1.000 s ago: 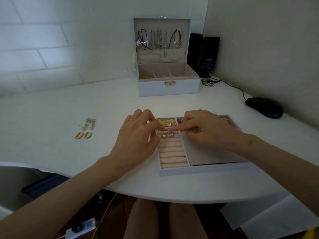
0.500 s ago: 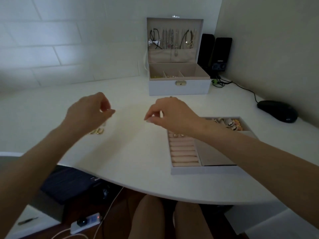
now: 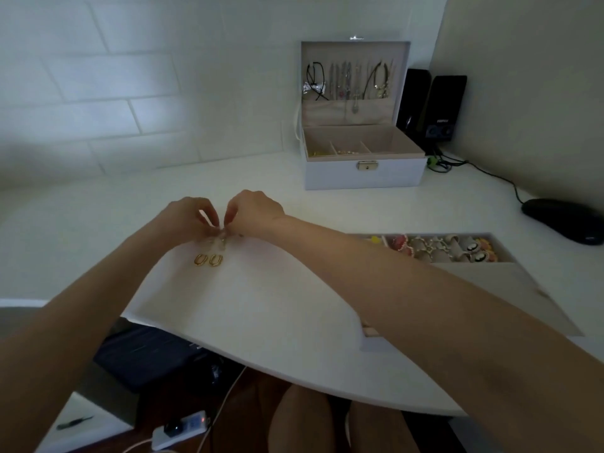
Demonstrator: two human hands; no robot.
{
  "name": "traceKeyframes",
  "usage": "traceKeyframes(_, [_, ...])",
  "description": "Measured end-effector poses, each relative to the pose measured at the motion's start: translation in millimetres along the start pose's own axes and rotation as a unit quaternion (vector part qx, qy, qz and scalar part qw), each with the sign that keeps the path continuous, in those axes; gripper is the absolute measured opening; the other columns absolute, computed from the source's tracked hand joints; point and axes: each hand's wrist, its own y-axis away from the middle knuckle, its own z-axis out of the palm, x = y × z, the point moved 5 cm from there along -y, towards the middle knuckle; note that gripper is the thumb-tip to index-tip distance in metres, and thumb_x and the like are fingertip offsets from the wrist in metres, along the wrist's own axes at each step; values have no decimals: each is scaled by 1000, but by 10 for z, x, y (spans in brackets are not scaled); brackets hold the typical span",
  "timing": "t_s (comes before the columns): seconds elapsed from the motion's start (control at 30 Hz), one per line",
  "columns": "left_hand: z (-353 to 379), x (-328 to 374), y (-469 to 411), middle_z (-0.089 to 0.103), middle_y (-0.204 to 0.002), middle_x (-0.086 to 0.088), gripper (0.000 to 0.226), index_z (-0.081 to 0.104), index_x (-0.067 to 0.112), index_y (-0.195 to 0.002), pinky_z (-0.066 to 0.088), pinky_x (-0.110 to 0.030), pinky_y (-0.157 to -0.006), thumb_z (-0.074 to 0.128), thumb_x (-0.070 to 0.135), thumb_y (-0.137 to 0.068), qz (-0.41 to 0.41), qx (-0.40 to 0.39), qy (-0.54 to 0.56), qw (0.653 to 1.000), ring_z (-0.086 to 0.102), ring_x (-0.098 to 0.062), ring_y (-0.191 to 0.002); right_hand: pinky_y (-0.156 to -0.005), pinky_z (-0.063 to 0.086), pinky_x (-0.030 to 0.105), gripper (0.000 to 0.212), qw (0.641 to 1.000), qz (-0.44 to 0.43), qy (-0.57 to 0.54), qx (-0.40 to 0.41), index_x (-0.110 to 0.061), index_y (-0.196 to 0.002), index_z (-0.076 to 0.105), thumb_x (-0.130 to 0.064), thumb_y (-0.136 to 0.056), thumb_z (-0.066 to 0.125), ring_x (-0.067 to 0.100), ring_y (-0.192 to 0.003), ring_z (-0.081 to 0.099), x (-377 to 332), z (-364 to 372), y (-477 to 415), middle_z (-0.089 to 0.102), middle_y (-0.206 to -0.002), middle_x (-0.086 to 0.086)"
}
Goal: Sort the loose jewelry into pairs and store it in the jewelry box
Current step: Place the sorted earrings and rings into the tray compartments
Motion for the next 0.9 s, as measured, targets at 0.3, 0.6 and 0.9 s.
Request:
traceKeyframes(0.3, [6, -18, -5, 61, -90, -5, 8, 61, 16, -82, 39, -29, -72, 69, 13, -80, 19, 41, 10, 999, 56, -21, -84, -76, 53, 30, 18, 999, -8, -31, 38, -13, -94, 73, -10, -78, 65, 23, -92, 64, 10, 47, -98, 70, -98, 6])
traceKeyframes(0.6, [-63, 263, 200, 65, -90, 0, 6, 60, 19, -83, 48, -31, -70, 66, 17, -84, 72, 80, 31, 994, 61, -18, -81, -74, 53, 24, 11, 993, -56, -95, 50, -5, -88, 74, -10, -78, 73, 13, -72, 64, 80, -292, 277, 73, -86, 10])
traceKeyframes(0.9, [101, 1009, 858, 66, -81, 13, 7, 61, 24, -80, 38, -7, -59, 68, 23, -81, 219, 54, 63, 972, 59, 0, -77, -62, 48, 13, 6, 988, -47, -110, 93, -18, -80, 74, -22, -76, 75, 2, -68, 62, 533, -929, 1295, 70, -76, -8])
